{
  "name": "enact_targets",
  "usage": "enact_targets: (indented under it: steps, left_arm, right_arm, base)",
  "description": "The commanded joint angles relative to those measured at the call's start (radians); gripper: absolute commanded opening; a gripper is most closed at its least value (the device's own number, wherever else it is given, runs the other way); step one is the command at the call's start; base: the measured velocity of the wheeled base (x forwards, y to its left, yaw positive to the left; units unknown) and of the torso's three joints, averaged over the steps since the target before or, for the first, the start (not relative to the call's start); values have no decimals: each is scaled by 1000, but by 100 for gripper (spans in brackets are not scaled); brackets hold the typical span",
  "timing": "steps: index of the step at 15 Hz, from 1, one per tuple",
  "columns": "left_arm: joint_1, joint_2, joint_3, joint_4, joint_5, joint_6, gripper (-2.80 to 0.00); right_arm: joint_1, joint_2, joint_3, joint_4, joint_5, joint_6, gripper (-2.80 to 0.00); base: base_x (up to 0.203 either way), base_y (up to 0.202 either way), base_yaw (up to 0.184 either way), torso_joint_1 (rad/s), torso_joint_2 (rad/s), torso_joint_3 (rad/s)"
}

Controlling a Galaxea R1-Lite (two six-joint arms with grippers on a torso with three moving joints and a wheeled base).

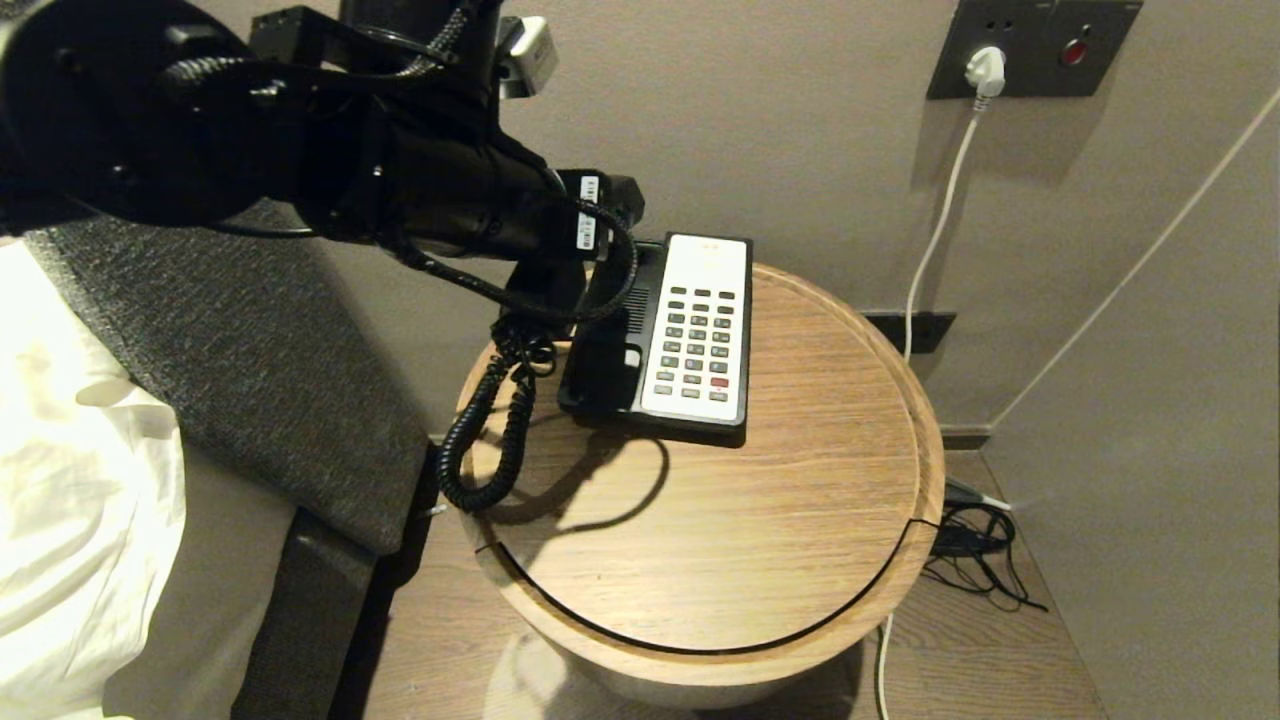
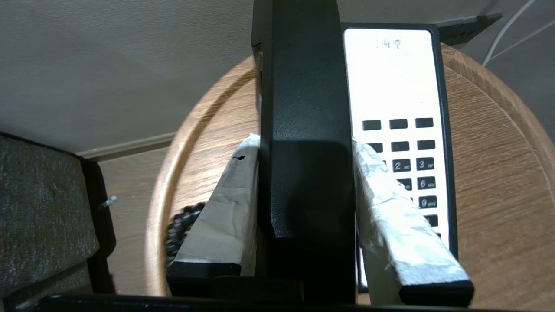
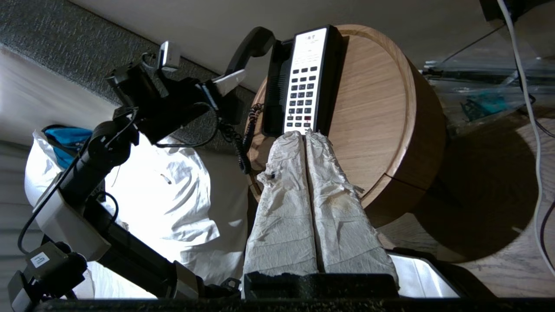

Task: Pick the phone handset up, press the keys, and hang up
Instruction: Put the handset back

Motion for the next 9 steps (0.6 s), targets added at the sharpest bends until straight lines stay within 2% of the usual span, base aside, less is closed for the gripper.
enact_targets:
  steps: [1, 4, 9]
  left_arm:
    - [-25, 60, -22, 3, 22, 2, -280]
    - [-25, 89, -45, -2, 53, 10, -280]
    - [-25, 108, -52, -2, 58, 10, -280]
  right_arm:
    - [0, -1, 4, 6, 8, 3, -280]
    - [0, -6, 5, 9, 22, 3, -280]
    - [0, -6, 8, 7, 27, 4, -280]
  base:
    - [0, 0, 0, 0, 0, 0]
    - [0, 0, 0, 0, 0, 0]
    - [0, 0, 0, 0, 0, 0]
